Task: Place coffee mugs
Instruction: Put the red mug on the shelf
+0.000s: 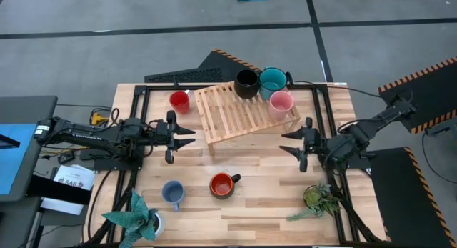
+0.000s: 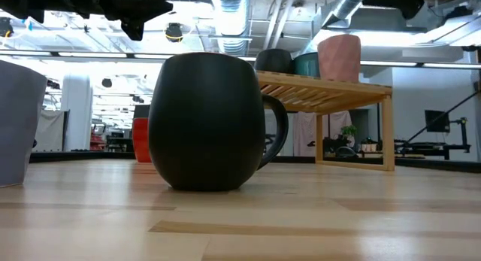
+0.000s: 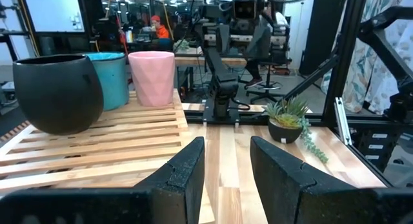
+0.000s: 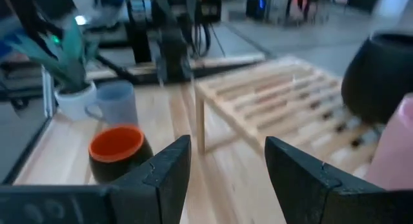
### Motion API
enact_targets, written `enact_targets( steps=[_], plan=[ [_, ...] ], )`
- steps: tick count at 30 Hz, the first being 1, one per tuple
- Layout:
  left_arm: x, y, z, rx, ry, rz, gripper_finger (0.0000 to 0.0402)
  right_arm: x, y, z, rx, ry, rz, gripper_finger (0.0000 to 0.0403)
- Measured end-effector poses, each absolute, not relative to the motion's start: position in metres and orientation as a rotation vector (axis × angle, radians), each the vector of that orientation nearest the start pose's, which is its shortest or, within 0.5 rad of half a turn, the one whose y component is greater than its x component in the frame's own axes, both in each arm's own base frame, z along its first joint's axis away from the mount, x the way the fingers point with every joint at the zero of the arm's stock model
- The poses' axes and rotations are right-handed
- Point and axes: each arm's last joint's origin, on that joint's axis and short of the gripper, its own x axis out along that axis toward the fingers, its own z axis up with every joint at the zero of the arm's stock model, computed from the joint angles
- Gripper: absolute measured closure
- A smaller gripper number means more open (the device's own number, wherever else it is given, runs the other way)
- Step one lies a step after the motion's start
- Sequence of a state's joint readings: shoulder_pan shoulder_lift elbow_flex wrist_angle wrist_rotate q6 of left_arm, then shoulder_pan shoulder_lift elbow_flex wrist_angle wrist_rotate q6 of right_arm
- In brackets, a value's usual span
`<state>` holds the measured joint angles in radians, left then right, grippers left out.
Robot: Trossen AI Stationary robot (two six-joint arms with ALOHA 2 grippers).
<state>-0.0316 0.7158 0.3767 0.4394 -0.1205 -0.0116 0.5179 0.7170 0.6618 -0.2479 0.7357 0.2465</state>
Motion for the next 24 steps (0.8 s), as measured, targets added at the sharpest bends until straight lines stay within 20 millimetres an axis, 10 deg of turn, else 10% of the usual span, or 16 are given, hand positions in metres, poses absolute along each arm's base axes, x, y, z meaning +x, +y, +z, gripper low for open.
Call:
enact_targets(
  steps=[24],
  plan=[
    [0.168, -0.001, 0.261, -0.006, -0.096, 0.111, 0.0290, 0.161, 0.044, 0.264, -0.084, 0.176, -0.165, 0.0180]
  ],
)
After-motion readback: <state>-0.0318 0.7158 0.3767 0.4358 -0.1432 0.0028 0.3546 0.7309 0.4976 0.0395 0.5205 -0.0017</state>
